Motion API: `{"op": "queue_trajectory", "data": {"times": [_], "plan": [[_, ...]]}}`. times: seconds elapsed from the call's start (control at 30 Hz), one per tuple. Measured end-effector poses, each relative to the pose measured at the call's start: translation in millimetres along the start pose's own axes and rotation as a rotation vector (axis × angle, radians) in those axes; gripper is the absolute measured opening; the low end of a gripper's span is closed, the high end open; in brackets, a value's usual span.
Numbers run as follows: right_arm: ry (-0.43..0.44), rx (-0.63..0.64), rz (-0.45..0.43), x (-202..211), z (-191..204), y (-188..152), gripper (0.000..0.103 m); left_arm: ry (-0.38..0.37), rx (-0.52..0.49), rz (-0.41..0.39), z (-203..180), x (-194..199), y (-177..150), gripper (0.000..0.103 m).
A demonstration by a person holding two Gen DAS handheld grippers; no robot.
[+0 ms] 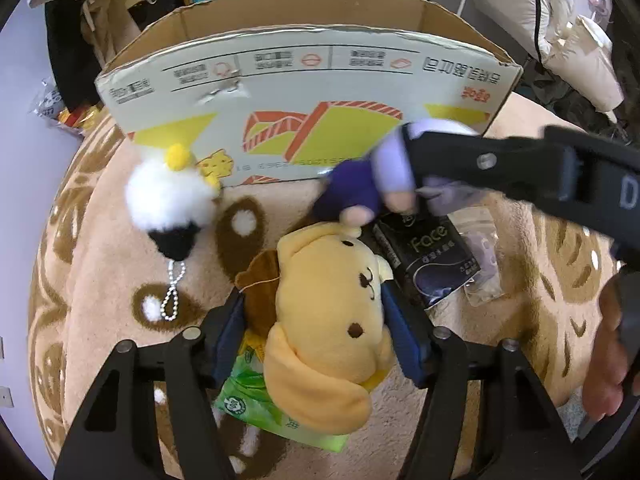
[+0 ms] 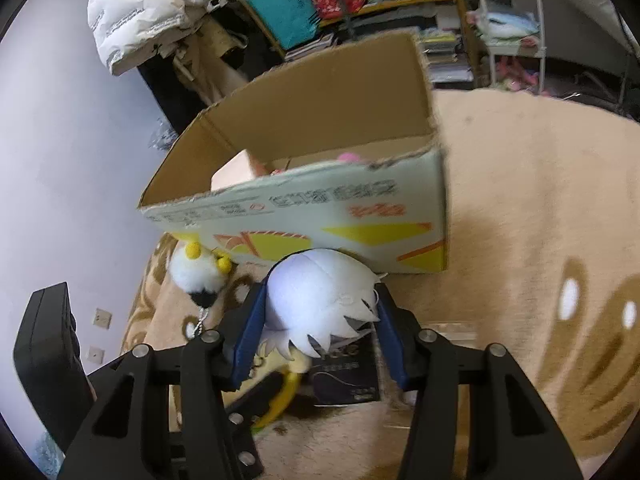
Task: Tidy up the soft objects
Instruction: 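Lift the yellow dog plush with the left gripper while the right gripper carries the doll over the box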
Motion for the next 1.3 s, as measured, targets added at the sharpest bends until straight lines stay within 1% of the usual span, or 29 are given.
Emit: {"op": "queue_trajectory", "data": {"times": [0.07,0.17,0.47,0.73,0.87,1.1,1.3], "plan": [[-0.027,0.001,-0.017,7,-1,1,0.055,0.006,0.006,0.000,6,-2,-2,0.062],[-0.039,0.002,-0.040,17,-2,0,0.055,0.029,0.008,-0.021,9,7,-5,0.062],[-0.076,0.043,-0.128,54,6,-2,0.055,0.140,-0.001,-0.131,13,45,-13,0.062],[-0.093,0.105,-0.197,84,22,-6,0.055,0.174,0.012,-0.212,11,72,-18,0.062],[-0.097,0.126,-0.245,99,28,-8,0.055,0.189,0.033,-0.289,15,94,-20,0.062],[-0.078,0.132,-0.336,125,36,-4,0.055,0.224,0.067,-0.486,24,144,-20,0.062],[-0.061,0.142,-0.416,145,43,7,0.055,0.252,0.044,-0.607,28,175,-11,0.062]]}}
Point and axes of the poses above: each gripper's, at about its wrist camera, not at the fingertips, and x roughly against the way its jaws point, z to its left, y to its top, the point moved 1 cm from there along -x, roughly the way its jaws point, and after that the axes turned 3 degrees about -x, right-handed, at the moved point
